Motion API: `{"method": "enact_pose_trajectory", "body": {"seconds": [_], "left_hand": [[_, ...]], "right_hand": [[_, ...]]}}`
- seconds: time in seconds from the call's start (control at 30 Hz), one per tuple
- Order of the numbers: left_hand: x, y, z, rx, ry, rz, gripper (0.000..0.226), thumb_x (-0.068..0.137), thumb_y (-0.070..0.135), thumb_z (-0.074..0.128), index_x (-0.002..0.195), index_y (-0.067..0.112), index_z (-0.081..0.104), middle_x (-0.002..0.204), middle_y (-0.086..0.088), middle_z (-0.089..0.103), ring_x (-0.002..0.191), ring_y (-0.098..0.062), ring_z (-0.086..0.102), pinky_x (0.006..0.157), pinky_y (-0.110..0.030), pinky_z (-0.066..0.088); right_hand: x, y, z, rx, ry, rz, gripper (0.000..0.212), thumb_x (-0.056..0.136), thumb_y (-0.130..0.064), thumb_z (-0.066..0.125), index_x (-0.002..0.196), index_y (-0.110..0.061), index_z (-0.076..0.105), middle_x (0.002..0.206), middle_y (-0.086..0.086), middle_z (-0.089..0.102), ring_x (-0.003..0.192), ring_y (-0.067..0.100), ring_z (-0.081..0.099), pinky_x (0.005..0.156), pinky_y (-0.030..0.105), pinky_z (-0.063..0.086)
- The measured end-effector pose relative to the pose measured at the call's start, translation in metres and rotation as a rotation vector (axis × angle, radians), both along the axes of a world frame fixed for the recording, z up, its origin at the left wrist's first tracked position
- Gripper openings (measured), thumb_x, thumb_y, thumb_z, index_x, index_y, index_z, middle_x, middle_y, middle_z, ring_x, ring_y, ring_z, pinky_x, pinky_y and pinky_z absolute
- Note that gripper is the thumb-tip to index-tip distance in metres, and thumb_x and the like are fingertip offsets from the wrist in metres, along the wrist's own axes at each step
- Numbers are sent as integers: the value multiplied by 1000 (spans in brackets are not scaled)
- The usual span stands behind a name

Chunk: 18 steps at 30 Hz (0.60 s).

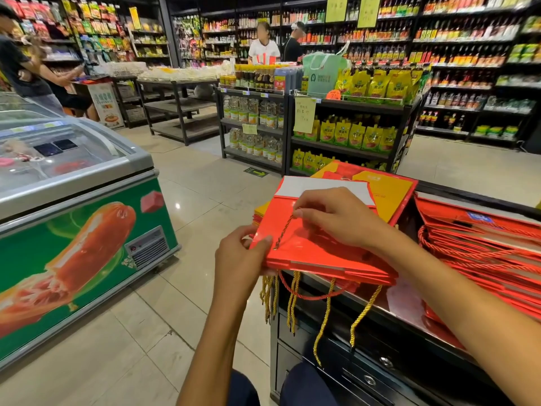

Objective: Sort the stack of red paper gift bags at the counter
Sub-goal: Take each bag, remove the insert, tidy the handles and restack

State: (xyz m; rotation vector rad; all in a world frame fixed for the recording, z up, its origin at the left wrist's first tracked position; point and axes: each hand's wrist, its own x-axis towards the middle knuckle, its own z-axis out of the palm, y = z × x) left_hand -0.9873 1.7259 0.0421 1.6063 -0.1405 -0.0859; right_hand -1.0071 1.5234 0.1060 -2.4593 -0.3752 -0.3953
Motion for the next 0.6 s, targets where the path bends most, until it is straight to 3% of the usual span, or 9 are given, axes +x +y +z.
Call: {"method": "enact_pose_trajectory", "body": {"seconds": [0.17,0.27,0.43,0.5,0.6], "left_hand": [[-1,1,-1,9,-31,16,31,95,16,70,126,15,66,113,-12,71,73,-27,77,58,-38,63],[-3,4,4,41,-20,4,35,95,19,71,129,15,63,113,-13,70,77,-26,77,58,-37,63],[-4,9,19,66,63,-37,25,100,38,63,117,20,60,99,-8,72,78,-21,75,62,-39,64],[7,11,28,115,100,-46,32,102,45,56,116,17,58,101,-10,69,78,-25,74,61,-40,64],[32,6,39,313,82,-72,41,100,52,56,111,13,61,102,-12,70,82,-28,74,69,-44,64]], "right_hand": [[6,6,-8,113,-76,-52,11,98,-23,64,90,-22,71,60,-14,65,59,9,68,69,42,57],[6,3,-8,5,-113,-99,9,95,-34,68,92,-28,74,64,-20,64,65,3,64,71,43,54],[-5,-24,13,31,53,-282,11,89,-29,77,100,-26,76,85,-6,71,79,12,67,72,31,50],[-15,-34,16,-82,11,-431,13,93,-35,70,102,-26,74,90,-5,70,85,16,65,71,32,47],[-26,-35,15,-434,58,-683,32,98,-43,56,110,-17,69,108,9,69,102,34,63,72,38,44]]}}
